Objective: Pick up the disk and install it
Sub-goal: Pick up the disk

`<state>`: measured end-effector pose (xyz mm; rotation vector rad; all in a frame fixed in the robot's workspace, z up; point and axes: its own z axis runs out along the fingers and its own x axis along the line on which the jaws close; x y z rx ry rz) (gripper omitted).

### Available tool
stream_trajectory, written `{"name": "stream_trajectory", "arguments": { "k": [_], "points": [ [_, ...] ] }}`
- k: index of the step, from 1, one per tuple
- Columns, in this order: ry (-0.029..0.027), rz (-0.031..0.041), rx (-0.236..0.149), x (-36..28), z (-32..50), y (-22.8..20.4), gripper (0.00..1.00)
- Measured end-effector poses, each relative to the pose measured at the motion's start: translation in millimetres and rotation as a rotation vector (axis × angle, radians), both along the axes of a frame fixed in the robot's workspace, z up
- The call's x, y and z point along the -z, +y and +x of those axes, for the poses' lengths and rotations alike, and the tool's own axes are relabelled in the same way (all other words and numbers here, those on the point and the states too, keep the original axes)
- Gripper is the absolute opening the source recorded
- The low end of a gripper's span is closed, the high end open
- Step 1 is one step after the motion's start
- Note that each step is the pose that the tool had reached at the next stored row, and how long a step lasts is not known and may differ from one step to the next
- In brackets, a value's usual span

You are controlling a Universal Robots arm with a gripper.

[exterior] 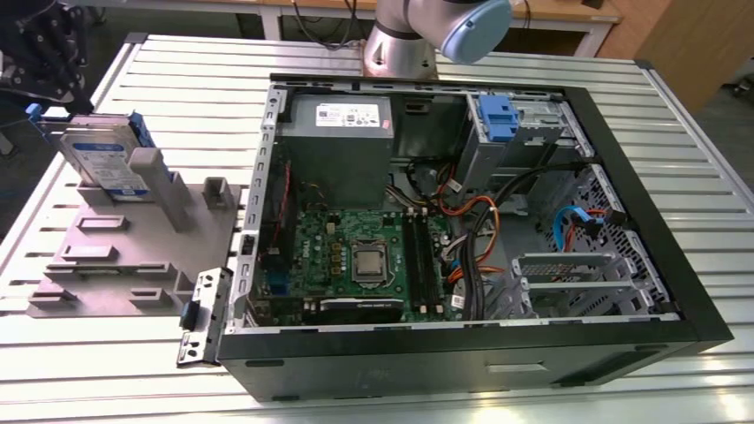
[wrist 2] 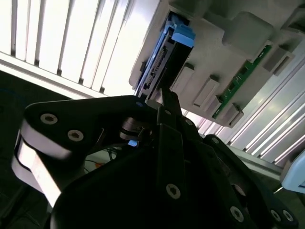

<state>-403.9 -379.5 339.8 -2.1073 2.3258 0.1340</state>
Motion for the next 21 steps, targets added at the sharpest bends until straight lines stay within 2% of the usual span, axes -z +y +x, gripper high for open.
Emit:
{"name": "stream_trajectory", "arguments": {
  "k": [1, 2, 9, 18, 19, 20, 21],
  "points": [
    [0.0000, 0.0074, -0.005, 0.6, 0.0, 0.0, 0.11],
    [-0.0001, 0.0105, -0.012, 1.2, 0.0, 0.2, 0.11],
    [0.0007, 0.0136, -0.087, 5.0, -0.1, 0.3, 0.11],
    [0.0006, 0.0136, -0.090, 5.3, -0.3, 0.4, 0.11],
    [0.0006, 0.0136, -0.091, 5.3, -0.3, 0.4, 0.17],
    [0.0005, 0.0136, -0.091, 5.3, -0.3, 0.4, 0.17],
    [0.0005, 0.0136, -0.091, 5.3, -0.3, 0.4, 0.23]
  ]
}}
